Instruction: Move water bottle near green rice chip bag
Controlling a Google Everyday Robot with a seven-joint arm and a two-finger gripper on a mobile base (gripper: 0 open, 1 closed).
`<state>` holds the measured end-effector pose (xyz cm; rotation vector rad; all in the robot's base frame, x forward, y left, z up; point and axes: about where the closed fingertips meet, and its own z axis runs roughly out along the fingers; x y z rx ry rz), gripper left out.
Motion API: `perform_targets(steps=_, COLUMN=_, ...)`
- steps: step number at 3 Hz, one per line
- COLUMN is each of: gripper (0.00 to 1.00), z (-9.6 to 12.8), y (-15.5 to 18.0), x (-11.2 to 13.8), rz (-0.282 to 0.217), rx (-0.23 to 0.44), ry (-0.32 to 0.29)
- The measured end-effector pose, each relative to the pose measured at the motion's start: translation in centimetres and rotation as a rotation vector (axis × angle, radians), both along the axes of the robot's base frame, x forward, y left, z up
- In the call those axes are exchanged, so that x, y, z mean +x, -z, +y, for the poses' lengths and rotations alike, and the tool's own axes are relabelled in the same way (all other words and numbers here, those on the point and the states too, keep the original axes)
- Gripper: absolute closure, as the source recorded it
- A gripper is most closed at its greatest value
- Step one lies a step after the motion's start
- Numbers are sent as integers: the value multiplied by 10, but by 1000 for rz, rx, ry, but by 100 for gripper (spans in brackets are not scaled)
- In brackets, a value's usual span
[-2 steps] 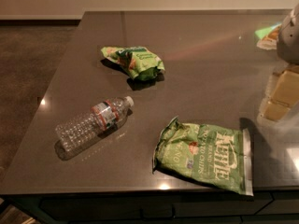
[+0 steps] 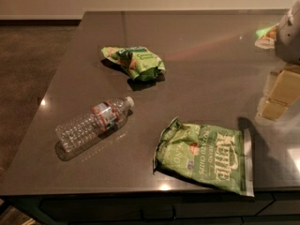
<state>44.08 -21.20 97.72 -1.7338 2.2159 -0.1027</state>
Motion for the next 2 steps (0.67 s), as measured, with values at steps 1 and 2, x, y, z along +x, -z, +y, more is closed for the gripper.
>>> perform_targets(steps=1, gripper=0, z=22, y=3, x=13, rz=-12, rx=0, ry=-65)
perform_targets(steps=2, gripper=0, z=55, y=6, x=33, rz=-21, rx=2, ry=-169)
